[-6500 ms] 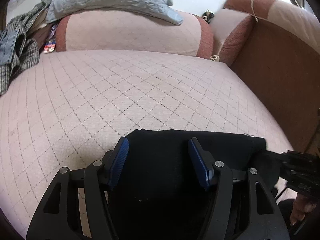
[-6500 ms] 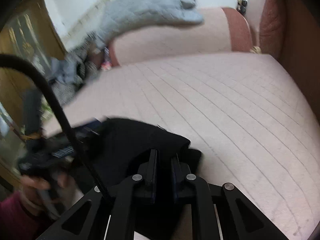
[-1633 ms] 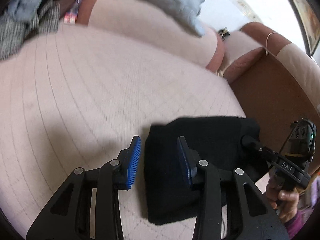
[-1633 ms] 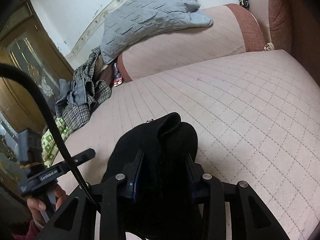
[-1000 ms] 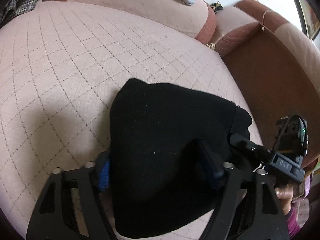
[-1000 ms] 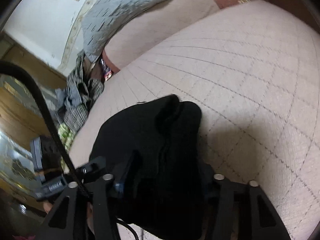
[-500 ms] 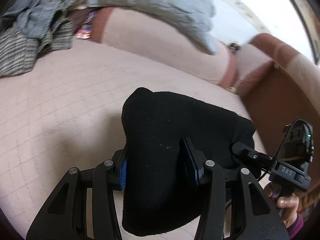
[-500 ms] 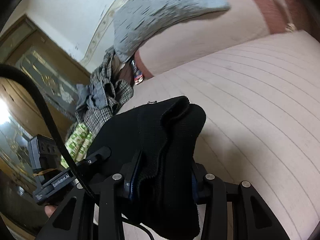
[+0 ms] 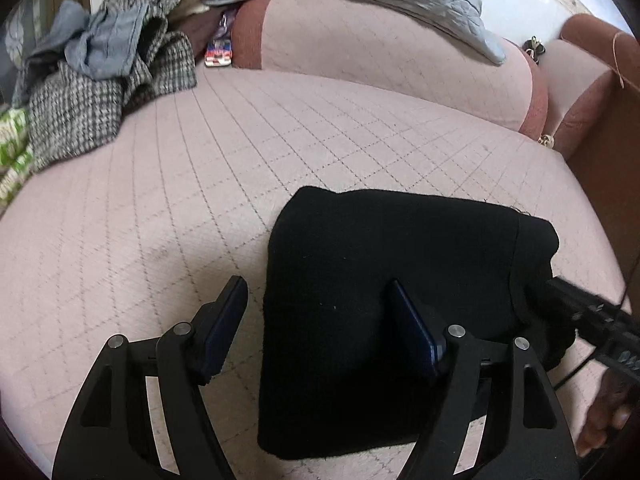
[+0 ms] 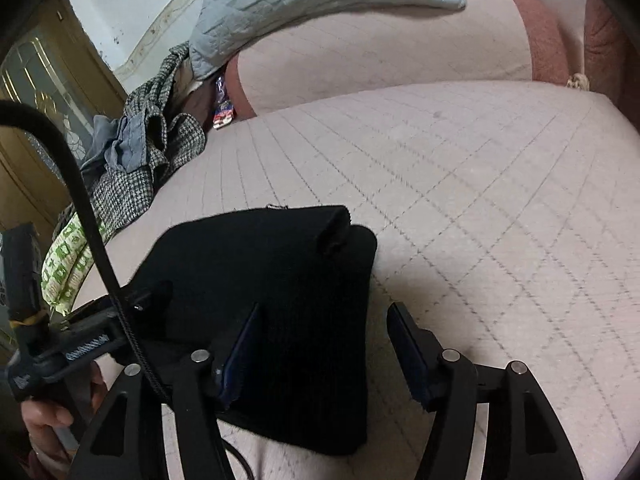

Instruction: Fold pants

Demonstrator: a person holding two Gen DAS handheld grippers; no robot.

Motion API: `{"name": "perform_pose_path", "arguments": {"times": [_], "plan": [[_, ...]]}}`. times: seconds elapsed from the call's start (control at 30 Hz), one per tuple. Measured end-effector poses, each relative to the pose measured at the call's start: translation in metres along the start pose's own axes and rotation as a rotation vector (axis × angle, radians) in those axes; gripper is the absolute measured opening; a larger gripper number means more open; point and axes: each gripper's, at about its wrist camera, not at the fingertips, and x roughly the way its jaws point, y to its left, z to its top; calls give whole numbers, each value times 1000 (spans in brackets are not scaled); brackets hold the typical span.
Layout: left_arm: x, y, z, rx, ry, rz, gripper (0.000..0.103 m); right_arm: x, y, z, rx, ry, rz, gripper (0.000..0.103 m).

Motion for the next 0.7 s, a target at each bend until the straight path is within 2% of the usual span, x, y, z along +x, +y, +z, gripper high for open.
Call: {"name": "perform_pose_path", "arguments": {"times": [0.13,0.37,0.57,0.7], "plan": [[-12,-1,-1,3,-30,24,75,-24,7,0,3,-59,23,62],[-38,-3,-4,35,-117,59,75,-30,33,-6,-46,-58,35,62],[-55,-2,-6,56,-171,55,75,-31,58,-13,-111,-66,11,62],[-64,-1,-10,51,-195,27,75,-33,69,-19,-131,-73,32,62]]}}
